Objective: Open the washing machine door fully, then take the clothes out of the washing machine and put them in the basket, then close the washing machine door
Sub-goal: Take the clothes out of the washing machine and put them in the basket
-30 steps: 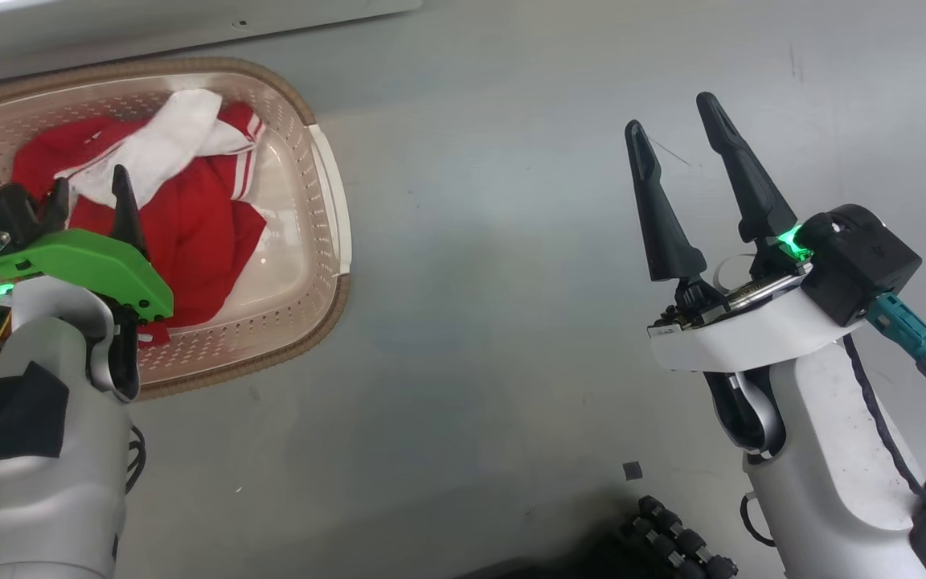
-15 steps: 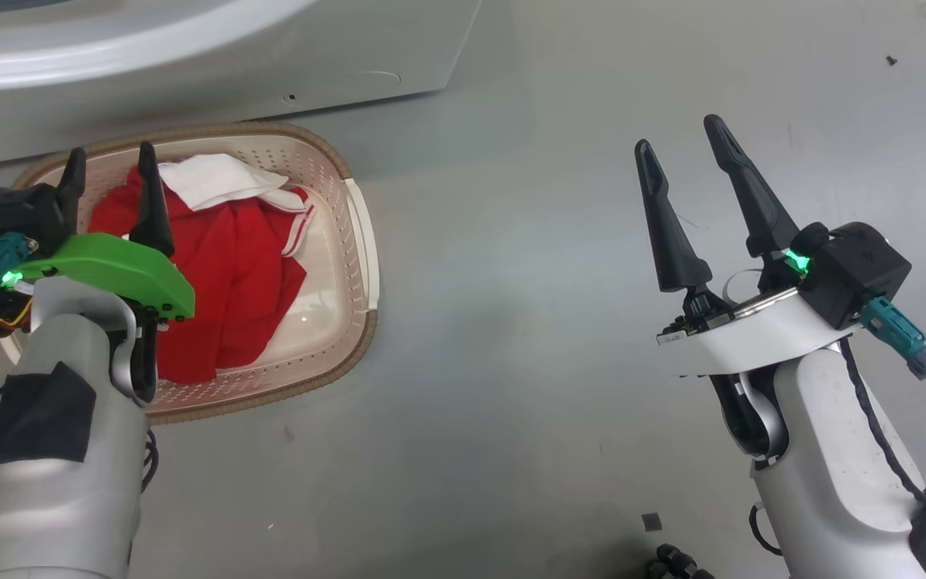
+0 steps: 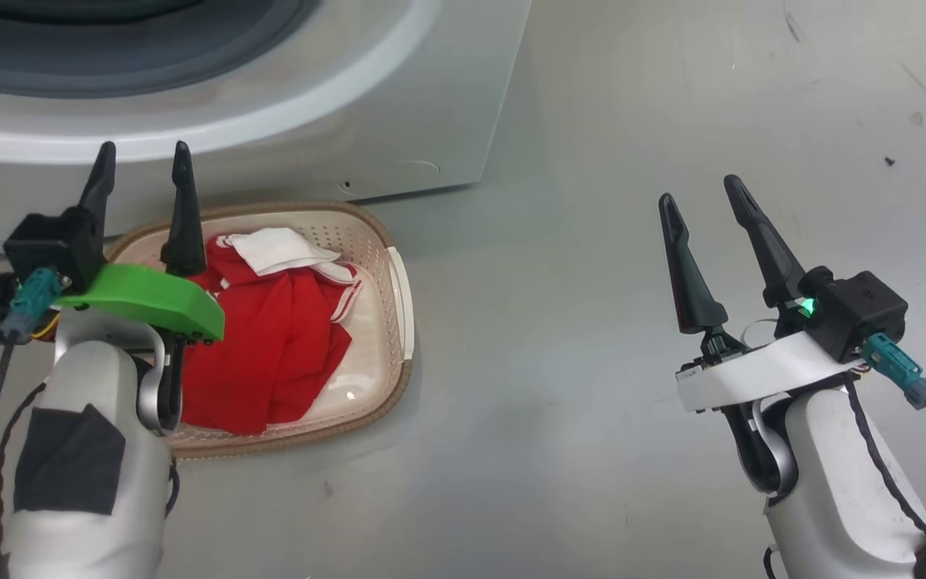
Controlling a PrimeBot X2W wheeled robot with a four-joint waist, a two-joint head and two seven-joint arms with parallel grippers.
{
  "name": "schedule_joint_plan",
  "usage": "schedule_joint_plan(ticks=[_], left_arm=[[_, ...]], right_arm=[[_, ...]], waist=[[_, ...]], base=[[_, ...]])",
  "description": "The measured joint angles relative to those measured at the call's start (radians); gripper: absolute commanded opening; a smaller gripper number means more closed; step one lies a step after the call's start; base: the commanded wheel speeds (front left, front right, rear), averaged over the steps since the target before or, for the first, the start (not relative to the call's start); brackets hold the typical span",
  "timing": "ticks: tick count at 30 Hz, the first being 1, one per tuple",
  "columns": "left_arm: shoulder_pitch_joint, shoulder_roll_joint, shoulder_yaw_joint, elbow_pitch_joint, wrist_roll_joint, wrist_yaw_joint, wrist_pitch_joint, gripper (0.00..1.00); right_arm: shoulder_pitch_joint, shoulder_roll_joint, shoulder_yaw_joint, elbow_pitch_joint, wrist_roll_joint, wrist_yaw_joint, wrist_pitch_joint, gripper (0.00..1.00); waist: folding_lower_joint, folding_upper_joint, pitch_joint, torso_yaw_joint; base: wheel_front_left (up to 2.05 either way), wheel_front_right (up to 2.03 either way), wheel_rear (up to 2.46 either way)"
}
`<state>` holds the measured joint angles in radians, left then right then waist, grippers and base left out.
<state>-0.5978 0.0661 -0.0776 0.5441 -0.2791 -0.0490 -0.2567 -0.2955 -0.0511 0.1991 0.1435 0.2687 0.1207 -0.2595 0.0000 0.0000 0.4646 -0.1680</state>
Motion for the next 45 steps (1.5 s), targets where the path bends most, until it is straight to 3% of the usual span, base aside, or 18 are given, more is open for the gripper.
schedule_joint_plan(ticks=[11, 29, 45], left_arm=[[0.167, -0.014, -0.014, -0.161, 0.026, 0.002, 0.0, 1.0], [0.484, -0.016, -0.025, -0.303, 0.041, 0.054, 0.0, 1.0], [0.643, -0.015, -0.054, -0.426, 0.04, 0.08, 0.021, 1.0]], right_arm=[[0.092, 0.001, -0.03, 0.021, -0.009, -0.009, 0.0, 1.0], [0.228, 0.003, -0.054, 0.027, -0.02, -0.011, 0.0, 1.0], [0.309, 0.007, -0.033, 0.025, -0.02, -0.02, 0.0, 1.0]], waist=[[0.0, 0.0, -0.142, 0.045], [-0.0001, 0.0, -0.346, 0.102], [-0.0001, 0.0, -0.439, 0.12]], base=[[0.0, 0.0, 0.0], [0.0, 0.0, 0.0], [0.0, 0.0, 0.0]])
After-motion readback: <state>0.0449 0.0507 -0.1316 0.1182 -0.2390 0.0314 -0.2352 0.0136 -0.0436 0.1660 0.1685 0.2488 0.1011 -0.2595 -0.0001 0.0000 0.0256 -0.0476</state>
